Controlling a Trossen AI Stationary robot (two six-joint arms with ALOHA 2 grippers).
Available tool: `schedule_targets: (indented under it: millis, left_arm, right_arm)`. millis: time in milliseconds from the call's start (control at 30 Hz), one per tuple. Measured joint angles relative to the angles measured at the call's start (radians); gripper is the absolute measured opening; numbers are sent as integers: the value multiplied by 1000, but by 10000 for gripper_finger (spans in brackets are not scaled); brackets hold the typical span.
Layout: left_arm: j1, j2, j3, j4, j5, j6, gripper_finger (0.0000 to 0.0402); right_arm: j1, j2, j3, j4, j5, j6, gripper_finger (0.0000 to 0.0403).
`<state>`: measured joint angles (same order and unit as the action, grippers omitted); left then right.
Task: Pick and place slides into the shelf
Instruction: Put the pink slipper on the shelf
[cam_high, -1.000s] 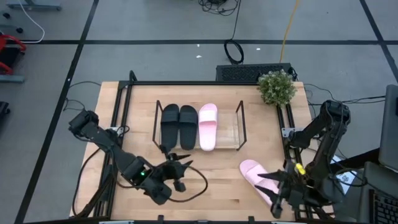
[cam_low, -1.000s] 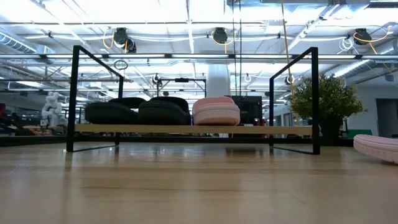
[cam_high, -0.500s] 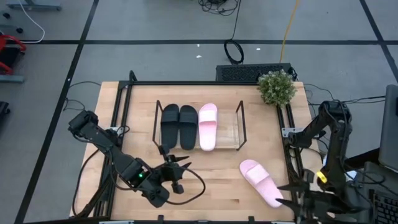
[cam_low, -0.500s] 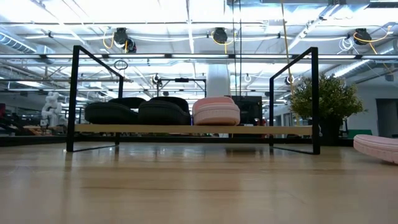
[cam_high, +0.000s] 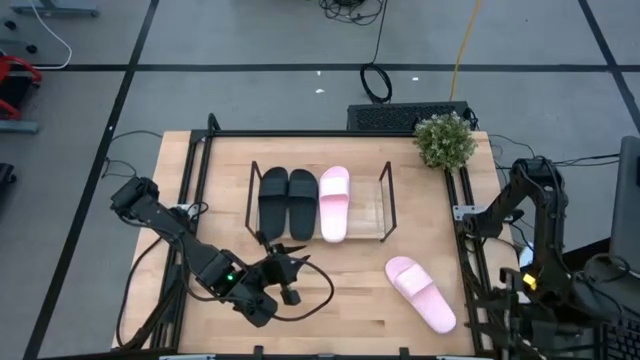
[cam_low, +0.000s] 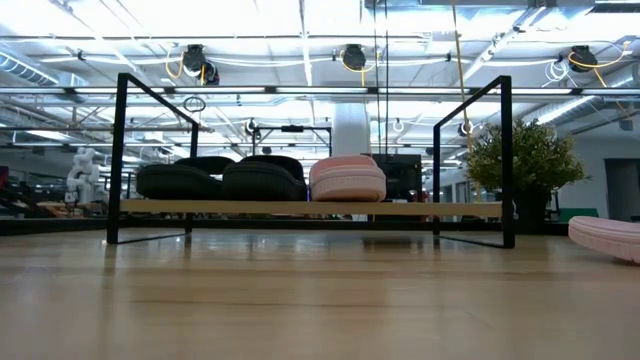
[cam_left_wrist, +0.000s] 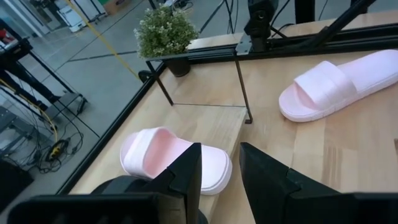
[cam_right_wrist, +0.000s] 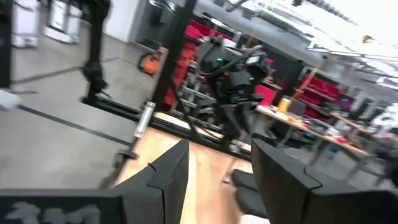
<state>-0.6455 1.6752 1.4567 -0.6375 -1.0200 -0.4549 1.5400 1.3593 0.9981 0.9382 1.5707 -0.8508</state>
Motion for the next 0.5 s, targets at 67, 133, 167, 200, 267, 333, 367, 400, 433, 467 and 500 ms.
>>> schedule_targets:
  millis: [67,133,167,200,267,333,367,400,433,467,500]
  left_arm:
    - [6,0,0,1,2,-1,113]
    - [11,0,0,2,8,-4,113]
    - [12,0,0,2,13,-4,113]
    - [13,0,0,3,20,-4,113]
    - [13,0,0,2,32,0,113]
    - [13,0,0,2,37,1,113]
    - [13,0,0,2,40,1,113]
    - [13,0,0,2,43,4,113]
    - [13,0,0,0,44,4,113]
    - [13,0,0,-2,44,5,113]
    - [13,0,0,-4,44,10,113]
  right_arm:
    - [-22,-23,0,1,0,-46,164]
    - [-45,-49,0,0,0,-90,164]
    - [-55,-64,0,0,0,-110,164]
    - [-65,-79,0,0,0,-128,164]
    - [-87,-111,-7,1,0,-150,164]
    - [-108,-147,-33,0,0,-157,164]
    - [-118,-168,-51,0,0,-157,164]
    - [-128,-189,-69,1,0,-155,164]
    - [-138,-210,-86,1,0,-152,164]
    - [-149,-230,-104,2,0,-147,164]
    - [-160,-248,-118,3,1,-147,164]
